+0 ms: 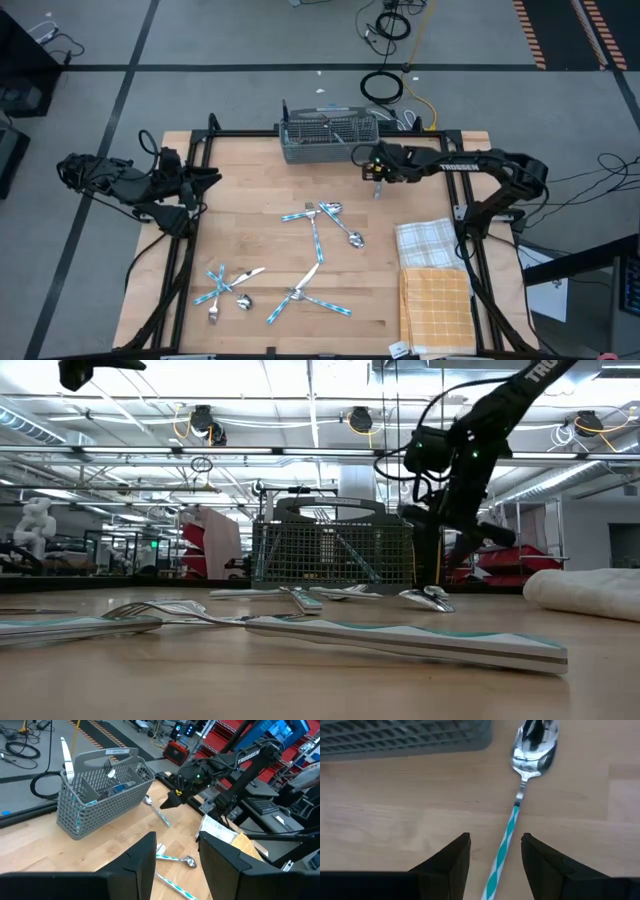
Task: Sort silverware
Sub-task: Put the spoon into the silverware rack
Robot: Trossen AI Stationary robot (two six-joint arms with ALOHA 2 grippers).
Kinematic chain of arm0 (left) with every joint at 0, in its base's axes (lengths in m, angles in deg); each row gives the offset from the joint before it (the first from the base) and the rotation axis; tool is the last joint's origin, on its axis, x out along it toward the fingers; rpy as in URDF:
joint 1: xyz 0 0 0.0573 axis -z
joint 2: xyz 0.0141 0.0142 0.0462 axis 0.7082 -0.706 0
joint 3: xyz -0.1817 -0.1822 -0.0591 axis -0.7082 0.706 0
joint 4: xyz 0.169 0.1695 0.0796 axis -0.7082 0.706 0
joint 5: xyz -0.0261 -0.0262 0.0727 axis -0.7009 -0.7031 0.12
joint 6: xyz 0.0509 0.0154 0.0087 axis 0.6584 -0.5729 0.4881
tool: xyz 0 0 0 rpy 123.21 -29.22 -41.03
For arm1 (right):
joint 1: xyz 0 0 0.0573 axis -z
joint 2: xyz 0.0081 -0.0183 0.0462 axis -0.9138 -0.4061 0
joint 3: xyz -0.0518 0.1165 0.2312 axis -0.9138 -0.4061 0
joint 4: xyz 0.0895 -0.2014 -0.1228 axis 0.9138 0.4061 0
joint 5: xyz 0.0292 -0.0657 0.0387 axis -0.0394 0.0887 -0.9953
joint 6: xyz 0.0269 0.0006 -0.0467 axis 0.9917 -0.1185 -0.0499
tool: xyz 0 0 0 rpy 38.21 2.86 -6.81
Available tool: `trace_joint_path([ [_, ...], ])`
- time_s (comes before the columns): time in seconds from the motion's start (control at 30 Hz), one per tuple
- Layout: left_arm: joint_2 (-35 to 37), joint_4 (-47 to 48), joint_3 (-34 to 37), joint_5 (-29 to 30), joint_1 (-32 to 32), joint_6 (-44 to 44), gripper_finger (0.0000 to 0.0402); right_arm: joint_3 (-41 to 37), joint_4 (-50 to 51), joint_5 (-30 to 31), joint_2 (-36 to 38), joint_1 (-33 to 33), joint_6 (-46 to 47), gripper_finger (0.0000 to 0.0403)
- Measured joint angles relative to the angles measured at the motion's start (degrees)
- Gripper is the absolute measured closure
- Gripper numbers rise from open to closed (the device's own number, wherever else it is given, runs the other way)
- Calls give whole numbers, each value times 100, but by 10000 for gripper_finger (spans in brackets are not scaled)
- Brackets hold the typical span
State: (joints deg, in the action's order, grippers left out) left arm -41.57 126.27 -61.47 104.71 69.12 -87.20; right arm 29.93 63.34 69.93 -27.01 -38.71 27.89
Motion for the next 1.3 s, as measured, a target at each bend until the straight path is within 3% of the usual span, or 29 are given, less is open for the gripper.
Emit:
trace_joint_path([
  [0.5,0,84,0,2,0,3,249,-363,-555,213,-18,-7,230,241],
  [0.83,1,232,0,2,0,7,249,-255,-833,146,-936,-180,408,244],
  [0.93,0,233,0,2,0,29,249,-139,-604,328,-1063,-243,527,277],
  [1.1,1,259,0,4,-1,42,249,-129,-380,367,-1043,-237,402,387],
  [1.3,0,280,0,4,-1,46,249,-136,-155,373,-840,-452,739,399],
])
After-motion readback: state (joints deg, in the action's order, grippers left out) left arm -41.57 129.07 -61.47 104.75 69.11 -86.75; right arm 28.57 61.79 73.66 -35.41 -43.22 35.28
